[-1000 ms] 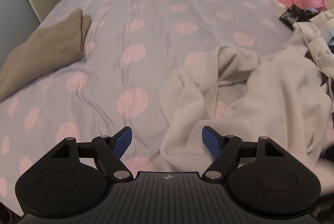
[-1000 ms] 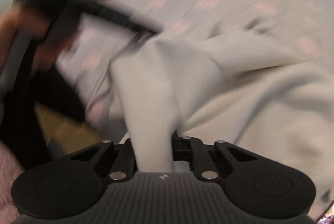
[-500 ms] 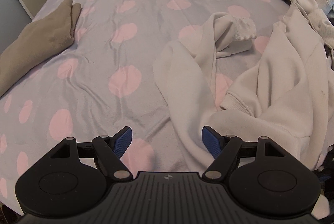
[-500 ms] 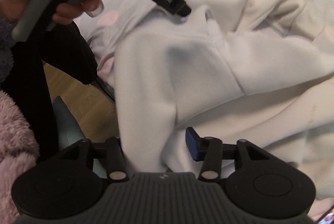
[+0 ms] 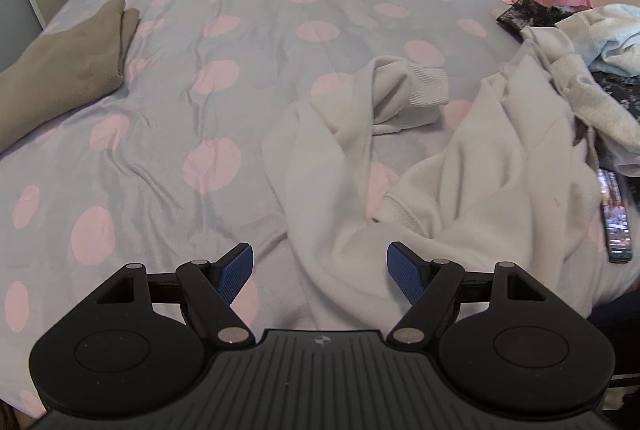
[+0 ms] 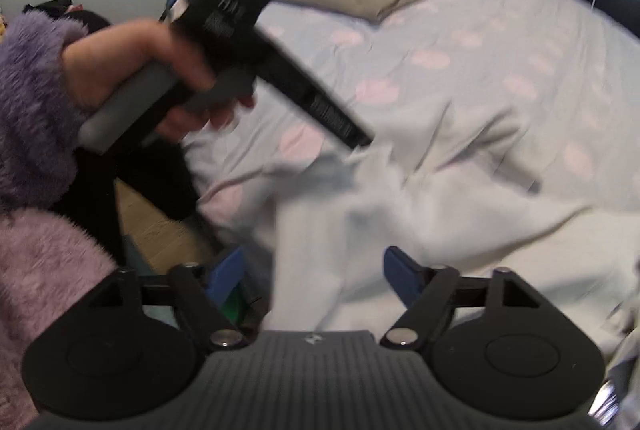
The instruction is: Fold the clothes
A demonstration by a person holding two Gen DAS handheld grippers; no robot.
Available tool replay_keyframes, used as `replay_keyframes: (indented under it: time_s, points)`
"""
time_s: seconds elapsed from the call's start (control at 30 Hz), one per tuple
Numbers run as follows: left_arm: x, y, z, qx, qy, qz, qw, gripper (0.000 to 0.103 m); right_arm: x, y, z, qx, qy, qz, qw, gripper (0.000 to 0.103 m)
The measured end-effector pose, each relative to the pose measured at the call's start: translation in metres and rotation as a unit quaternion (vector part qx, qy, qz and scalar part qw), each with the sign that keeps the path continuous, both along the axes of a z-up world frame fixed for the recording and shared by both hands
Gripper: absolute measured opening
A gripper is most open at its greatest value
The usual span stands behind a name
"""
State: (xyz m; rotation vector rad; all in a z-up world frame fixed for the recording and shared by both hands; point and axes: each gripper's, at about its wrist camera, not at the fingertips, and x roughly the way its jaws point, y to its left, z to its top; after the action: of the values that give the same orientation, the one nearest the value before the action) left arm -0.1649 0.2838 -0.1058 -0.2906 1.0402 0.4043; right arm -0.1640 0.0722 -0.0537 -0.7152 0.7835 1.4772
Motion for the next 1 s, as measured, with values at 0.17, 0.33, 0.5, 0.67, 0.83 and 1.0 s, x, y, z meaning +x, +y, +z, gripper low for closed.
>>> replay_keyframes:
  time_s: [0.17,0.33,0.5,0.67,0.83,1.0]
  points:
    - [-0.001,-0.004,0.006,-0.032,-0.019,-0.002,0.9993,0.073,0.018,0.017,-0.015,-0.012,-0.072,-0.007,0.997,0.076]
    - [0.003,-0.012,0.001,-0.04,-0.009,-0.014,0.9991,0.073,0.026,0.036,-0.05,-0.017,-0.105,0.022,0.994,0.076]
    - [0.001,-0.013,-0.004,-0.044,-0.002,-0.015,0.9989,0.073,0.014,0.046,-0.09,-0.021,-0.109,0.037,0.993,0.049]
    - [-0.003,-0.006,-0.002,-0.035,-0.004,0.001,0.9994,0.073,0.014,0.041,-0.087,-0.009,-0.147,0.014,0.989,0.005]
    - [-0.006,0.003,0.004,-0.014,-0.013,0.022,0.9996,0.073,0.043,0.035,-0.053,0.03,-0.178,-0.062,0.982,0.005]
    - [-0.008,0.011,0.005,-0.006,-0.014,0.041,0.9991,0.073,0.083,0.033,-0.021,0.039,-0.251,-0.124,0.959,0.004]
